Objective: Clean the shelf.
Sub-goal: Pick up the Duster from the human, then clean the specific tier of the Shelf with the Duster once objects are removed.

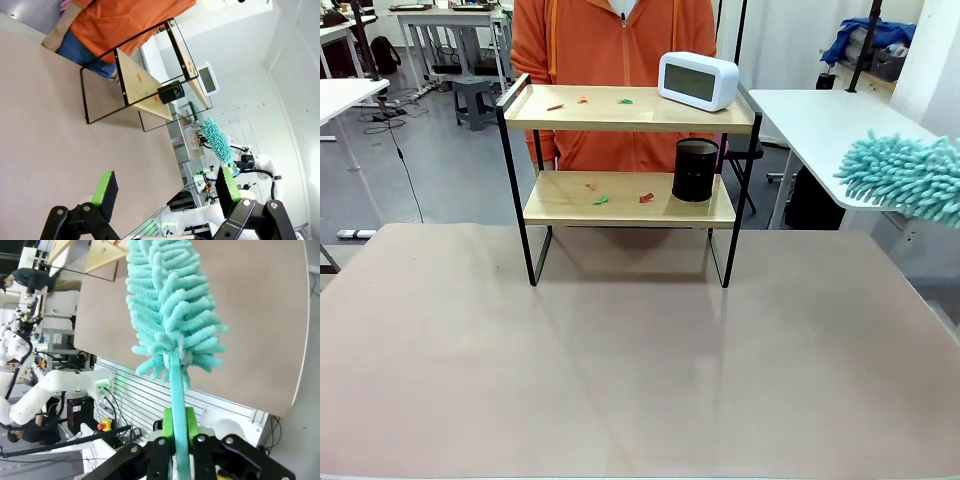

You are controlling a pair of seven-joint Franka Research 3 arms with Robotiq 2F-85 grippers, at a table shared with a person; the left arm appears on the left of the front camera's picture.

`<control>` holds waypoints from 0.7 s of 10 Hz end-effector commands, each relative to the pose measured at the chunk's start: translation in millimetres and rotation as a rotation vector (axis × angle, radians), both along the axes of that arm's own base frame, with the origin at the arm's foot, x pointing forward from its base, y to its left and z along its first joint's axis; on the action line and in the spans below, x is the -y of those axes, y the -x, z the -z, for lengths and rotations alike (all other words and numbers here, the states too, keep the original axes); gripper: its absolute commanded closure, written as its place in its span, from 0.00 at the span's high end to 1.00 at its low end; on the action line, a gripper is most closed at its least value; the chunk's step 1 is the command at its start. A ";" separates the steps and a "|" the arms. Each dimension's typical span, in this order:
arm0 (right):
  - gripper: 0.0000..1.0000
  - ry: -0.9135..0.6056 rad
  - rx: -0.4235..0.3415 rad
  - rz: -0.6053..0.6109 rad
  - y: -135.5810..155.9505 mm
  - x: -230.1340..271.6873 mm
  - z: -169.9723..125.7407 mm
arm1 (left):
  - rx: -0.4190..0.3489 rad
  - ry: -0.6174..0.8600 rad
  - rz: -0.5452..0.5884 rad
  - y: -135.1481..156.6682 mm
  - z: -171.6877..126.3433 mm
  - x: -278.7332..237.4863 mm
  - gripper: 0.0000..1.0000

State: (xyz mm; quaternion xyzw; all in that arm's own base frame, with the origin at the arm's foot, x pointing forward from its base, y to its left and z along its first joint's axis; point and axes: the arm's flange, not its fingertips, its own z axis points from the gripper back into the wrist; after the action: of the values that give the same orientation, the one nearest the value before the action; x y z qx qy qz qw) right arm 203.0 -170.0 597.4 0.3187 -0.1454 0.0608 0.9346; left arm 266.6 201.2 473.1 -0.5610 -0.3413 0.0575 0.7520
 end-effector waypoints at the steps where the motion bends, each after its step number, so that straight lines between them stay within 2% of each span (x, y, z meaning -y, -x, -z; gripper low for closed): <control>1: 0.00 -0.034 0.036 0.017 3.9 4.1 -13.9 | 0.031 0.006 0.000 -0.5 0.2 2.5 1.00; 7: 0.00 -0.034 0.036 0.017 3.9 4.1 -13.9 | 0.031 0.006 0.000 -0.5 0.2 2.5 1.00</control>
State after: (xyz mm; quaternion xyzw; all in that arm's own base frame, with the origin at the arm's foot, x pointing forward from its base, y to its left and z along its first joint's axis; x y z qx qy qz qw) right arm 198.6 -176.6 607.7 0.3197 -0.1603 0.0626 0.9318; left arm 266.6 201.2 473.1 -0.5611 -0.3412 0.0575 0.7519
